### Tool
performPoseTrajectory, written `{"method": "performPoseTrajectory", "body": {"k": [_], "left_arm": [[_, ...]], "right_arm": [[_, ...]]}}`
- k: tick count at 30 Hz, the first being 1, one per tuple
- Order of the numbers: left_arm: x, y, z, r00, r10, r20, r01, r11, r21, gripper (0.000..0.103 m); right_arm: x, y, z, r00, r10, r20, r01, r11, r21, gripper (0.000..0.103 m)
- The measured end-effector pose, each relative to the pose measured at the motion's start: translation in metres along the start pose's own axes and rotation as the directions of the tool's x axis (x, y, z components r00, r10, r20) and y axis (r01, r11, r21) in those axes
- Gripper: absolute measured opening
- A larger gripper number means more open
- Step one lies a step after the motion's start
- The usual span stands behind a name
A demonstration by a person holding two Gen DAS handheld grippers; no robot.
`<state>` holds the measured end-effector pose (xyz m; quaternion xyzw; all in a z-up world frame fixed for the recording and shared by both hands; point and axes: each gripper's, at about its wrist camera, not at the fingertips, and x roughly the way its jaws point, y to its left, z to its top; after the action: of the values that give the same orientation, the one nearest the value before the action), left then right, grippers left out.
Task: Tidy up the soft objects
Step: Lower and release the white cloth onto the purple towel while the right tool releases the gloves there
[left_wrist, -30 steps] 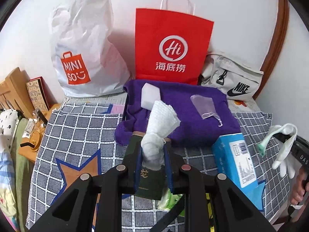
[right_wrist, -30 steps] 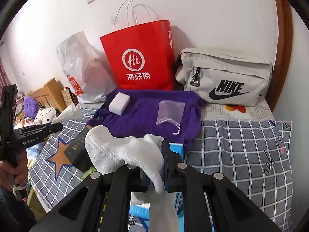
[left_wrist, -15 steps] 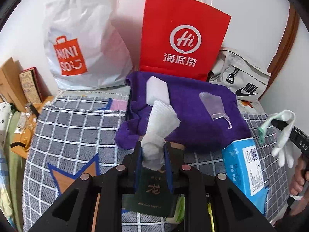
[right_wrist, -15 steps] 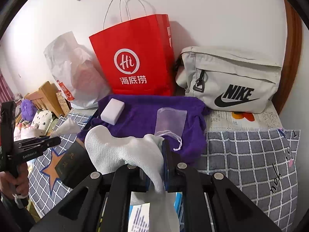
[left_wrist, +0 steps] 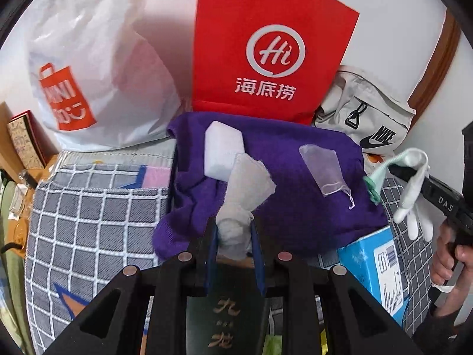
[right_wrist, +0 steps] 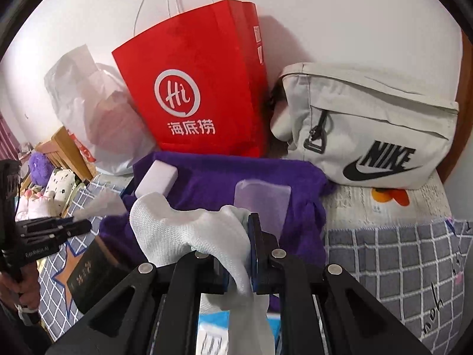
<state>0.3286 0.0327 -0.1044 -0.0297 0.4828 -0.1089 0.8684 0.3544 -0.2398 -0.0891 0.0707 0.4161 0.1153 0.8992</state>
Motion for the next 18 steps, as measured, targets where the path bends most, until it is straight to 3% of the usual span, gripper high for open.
{"method": "performPoseTrajectory", "body": {"k": [9, 18], "left_arm": [[0.029, -0.009, 0.011, 0.999, -0.018, -0.04, 0.018, 1.0, 0.014, 0.021], [0.06, -0.011, 0.02, 0.995, -0.008, -0.097, 0.011, 1.0, 0.026, 0.021]], "right_arm": [[0.03, -0.006, 0.013, 1.0, 0.016, -0.022, -0.016, 1.0, 0.0, 0.011], [0.065, -0.016, 0.006, 0.994, 0.009, -0.105, -0.011, 1.0, -0.01, 0.012]]}}
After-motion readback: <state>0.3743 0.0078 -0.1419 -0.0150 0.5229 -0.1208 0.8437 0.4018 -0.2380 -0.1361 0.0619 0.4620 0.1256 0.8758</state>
